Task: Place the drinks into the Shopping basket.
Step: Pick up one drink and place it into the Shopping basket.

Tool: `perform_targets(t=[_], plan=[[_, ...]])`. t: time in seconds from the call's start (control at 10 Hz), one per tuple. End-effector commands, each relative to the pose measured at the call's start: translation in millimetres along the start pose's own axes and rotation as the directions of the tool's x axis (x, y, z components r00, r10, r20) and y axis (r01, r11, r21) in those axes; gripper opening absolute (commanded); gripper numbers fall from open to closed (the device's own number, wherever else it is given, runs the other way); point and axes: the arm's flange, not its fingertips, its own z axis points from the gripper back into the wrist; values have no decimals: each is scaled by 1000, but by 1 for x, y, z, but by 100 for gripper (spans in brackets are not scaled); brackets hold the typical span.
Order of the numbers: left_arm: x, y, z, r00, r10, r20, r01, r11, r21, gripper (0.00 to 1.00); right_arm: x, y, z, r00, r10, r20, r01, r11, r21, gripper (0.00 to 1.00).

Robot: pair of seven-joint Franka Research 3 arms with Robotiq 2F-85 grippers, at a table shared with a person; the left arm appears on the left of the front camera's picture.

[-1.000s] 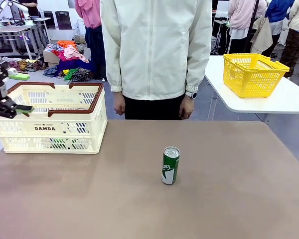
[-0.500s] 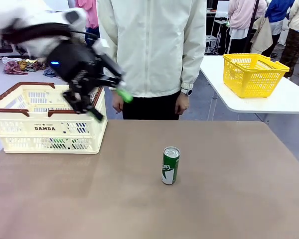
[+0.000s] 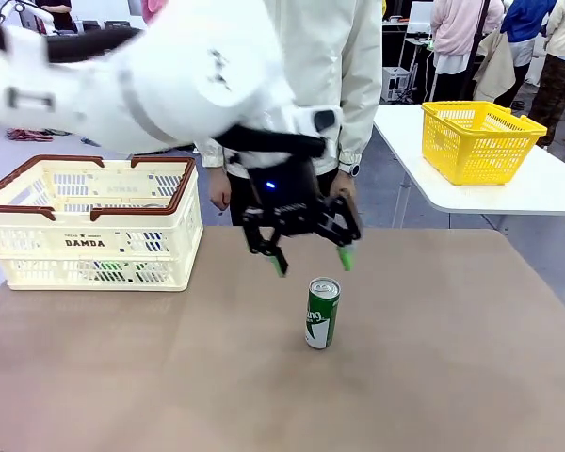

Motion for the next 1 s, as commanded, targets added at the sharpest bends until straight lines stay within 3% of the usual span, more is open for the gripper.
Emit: perform_targets(t=[0.0,0.6,0.9], plan=[[37,-17,-19,997,71,28,-73,993,92,100,-1,5,1,1000,-16,1,16,1000,10,100],[60,-17,-88,976,106,192,-152,958,244,100,-1,5,1,1000,-16,1,16,1000,10,100],[59,-3,-119,971,102,216,-161,947,278,100,-1,5,1,1000,-16,1,16,1000,10,100]])
